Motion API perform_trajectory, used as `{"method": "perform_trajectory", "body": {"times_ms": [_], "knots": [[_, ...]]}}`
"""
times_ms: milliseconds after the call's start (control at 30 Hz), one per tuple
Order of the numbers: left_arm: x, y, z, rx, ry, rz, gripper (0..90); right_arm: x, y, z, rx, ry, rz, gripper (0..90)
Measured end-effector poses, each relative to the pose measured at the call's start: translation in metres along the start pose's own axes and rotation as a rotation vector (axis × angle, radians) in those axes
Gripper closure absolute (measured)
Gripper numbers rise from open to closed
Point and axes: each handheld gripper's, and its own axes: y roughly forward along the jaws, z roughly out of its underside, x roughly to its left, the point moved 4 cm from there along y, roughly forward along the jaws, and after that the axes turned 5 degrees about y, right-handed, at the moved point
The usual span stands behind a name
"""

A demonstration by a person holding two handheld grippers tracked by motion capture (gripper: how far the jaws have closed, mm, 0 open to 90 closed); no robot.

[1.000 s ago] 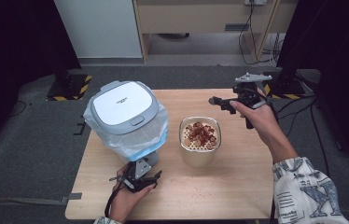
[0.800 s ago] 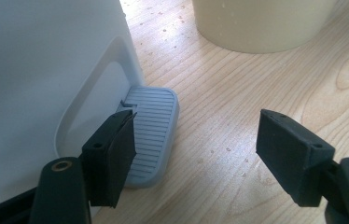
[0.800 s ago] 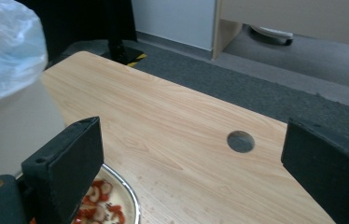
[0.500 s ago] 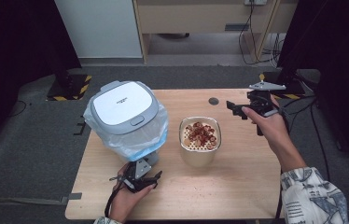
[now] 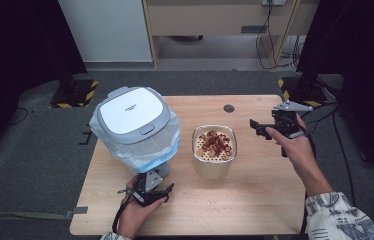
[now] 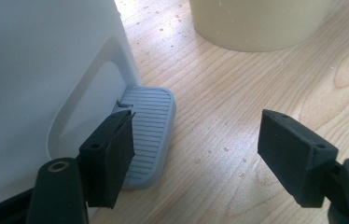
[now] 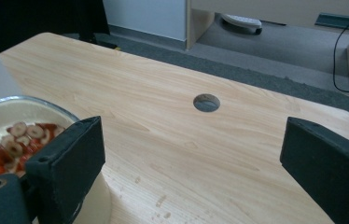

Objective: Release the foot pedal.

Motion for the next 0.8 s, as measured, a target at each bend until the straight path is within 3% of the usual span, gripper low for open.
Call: {"method": "perform_trajectory", "body": {"times_ms": [333, 533, 800], "knots": [[0.000, 0.001, 0.000, 0.004, 0.014, 0.008, 25.8, -0.009, -0.002, 0.021, 0.005, 0.019, 0.021, 7.0], [0.000, 0.001, 0.001, 0.002, -0.007, 0.007, 25.6, -0.014, 0.003, 0.038, 0.025, 0.033, 0.031, 7.2], [0.000, 0.002, 0.001, 0.008, 0.005, 0.014, 25.3, -0.017, 0.009, 0.059, 0.055, 0.045, 0.037, 6.9]]}}
